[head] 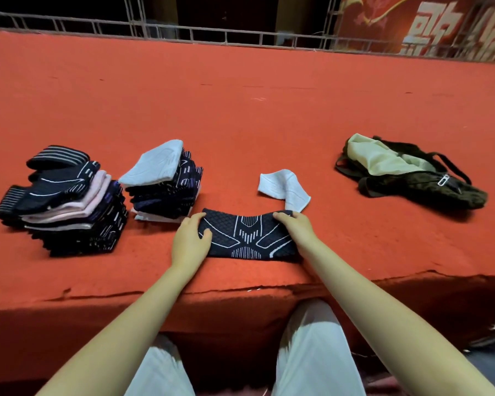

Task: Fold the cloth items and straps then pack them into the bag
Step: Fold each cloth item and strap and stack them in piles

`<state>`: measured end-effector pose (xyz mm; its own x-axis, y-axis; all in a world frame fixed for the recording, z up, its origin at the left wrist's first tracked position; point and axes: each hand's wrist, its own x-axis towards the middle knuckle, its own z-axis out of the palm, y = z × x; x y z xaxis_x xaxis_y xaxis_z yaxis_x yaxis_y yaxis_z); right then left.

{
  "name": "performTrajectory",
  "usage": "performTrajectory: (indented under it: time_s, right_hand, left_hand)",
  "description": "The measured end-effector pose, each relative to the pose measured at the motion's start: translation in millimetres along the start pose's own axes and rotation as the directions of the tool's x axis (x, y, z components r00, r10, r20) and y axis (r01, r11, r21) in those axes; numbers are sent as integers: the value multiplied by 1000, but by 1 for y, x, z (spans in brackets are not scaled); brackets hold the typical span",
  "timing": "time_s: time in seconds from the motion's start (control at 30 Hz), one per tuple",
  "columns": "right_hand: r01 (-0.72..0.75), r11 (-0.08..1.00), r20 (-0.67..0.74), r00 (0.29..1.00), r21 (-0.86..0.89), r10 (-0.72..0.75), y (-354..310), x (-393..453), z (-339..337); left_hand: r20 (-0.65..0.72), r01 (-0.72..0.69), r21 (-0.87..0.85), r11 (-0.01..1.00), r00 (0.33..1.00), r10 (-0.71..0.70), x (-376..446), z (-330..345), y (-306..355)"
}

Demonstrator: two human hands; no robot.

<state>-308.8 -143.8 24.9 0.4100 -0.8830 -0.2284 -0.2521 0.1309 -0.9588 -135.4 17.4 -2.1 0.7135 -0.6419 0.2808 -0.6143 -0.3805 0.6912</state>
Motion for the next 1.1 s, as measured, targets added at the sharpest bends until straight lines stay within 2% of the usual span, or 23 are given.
performTrajectory:
  time_s: [0.13, 0.27, 0.33, 0.43, 0.5, 0.6, 0.67, 0.77, 0.9, 0.97, 1.1]
  right_hand:
    - [19, 1000, 33, 999, -23, -18, -12, -11, 13]
    - [146, 987, 83, 987, -61, -141, -41, -17, 29]
    - [221, 967, 152, 968, -126, -201, -46, -20, 41]
    - [327, 905, 263, 930, -273, -257, -40, -25, 59]
    - [441, 783, 342, 888, -438, -308, -28, -28, 64]
    - [557, 487, 432, 830, -673, -352, -3, -26, 62]
    - [581, 407, 431, 807, -705, -405, 12, -28, 56]
    - [575, 366, 369, 786, -732, -497, 27, -31, 54]
    - [496, 376, 291, 825, -783, -484, 29, -31, 59]
    - [502, 380, 283, 817, -777, -502, 31, -31, 59]
    - [533, 430, 272, 802, -729, -532, 32, -30, 56]
  left_hand:
    - [-14, 11, -55, 998, 1000, -12, -1, -2, -4]
    - [-32, 14, -123, 992, 999, -18, 0, -4, -4]
    - [-79, 14, -171, 985, 996, -27, 0, -4, -5]
    - [-168, -10, -151, 988, 986, -16, -2, -5, -7]
    - [-176, -30, -129, 991, 984, 7, -4, -5, -6]
    - [-115, -93, -86, 992, 990, 83, -6, -4, -3]
    - [-53, -136, 1, 991, 989, 136, -6, -3, -1]
    - [20, -129, 125, 984, 992, 128, -4, 0, 6]
    - [86, -30, 222, 974, 996, 12, 1, 0, 18]
    - [101, -5, 278, 961, 995, -24, -1, 0, 20]
    - [147, 107, 267, 958, 978, -150, -5, -1, 21]
